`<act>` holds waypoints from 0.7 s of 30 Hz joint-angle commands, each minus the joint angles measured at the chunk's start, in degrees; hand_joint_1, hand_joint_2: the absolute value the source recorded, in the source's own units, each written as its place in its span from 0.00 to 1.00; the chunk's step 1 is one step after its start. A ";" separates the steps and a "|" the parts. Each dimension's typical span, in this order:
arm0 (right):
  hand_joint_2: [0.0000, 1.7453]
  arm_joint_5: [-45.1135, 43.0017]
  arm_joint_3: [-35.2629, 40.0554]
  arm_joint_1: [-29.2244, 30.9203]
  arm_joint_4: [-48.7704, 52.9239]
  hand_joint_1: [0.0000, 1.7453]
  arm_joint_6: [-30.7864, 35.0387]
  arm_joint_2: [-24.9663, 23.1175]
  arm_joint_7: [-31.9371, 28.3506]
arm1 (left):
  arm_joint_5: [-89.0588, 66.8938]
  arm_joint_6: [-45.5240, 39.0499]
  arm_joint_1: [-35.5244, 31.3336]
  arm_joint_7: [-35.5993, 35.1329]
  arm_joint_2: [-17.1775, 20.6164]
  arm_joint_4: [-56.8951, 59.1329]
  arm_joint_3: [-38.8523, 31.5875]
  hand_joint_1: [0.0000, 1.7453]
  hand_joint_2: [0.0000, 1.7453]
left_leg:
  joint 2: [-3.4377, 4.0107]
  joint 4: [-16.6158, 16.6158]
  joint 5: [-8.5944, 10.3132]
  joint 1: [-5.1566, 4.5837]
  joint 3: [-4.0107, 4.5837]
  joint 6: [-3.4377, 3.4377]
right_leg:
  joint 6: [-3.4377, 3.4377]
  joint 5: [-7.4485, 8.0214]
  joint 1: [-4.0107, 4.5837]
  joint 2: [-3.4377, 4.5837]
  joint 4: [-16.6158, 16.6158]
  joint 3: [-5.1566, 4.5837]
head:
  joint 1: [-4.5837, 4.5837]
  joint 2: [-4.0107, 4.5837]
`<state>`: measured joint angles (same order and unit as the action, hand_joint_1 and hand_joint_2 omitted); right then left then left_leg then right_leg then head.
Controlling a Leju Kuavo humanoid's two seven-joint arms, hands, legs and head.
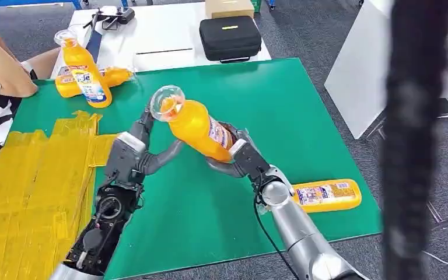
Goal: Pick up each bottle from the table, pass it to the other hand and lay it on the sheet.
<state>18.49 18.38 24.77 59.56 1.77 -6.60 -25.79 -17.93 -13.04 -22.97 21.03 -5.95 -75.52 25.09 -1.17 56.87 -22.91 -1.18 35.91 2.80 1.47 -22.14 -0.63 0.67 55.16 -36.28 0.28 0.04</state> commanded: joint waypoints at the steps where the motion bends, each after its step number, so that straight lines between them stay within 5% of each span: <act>1: 1.00 -0.24 4.97 1.82 0.35 1.00 0.22 -0.41 0.84 | -5.02 -4.43 -0.17 -0.14 0.14 -0.91 2.40 0.00 1.00 | 0.14 0.07 -0.24 0.09 -0.42 -0.23 | -0.06 -0.19 0.10 0.01 0.02 0.42 | -0.02 0.00; 11: 1.00 0.07 5.76 2.22 -1.56 1.00 2.11 -0.96 0.70 | -4.87 -3.49 2.35 0.74 -0.03 -2.58 2.82 0.00 1.00 | 0.19 0.02 -0.20 0.07 -0.38 -0.21 | -0.06 -0.14 0.09 0.07 -0.02 0.36 | 0.00 0.00; 21: 1.00 1.06 4.02 3.76 -3.95 1.00 7.06 -0.47 -0.04 | 12.76 16.68 4.16 -1.02 0.52 -3.41 1.29 0.00 1.00 | 0.09 -0.03 -0.08 0.03 -0.22 -0.12 | -0.03 -0.06 0.04 0.01 -0.04 0.21 | 0.00 0.00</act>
<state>19.61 22.03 24.83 60.04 6.71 -7.52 -25.64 -10.37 -2.74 -18.38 21.00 -6.29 -79.73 26.45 -1.18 56.87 -22.91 -1.18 35.91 2.80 1.46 -22.15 -0.63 0.67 55.15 -36.28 0.28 0.04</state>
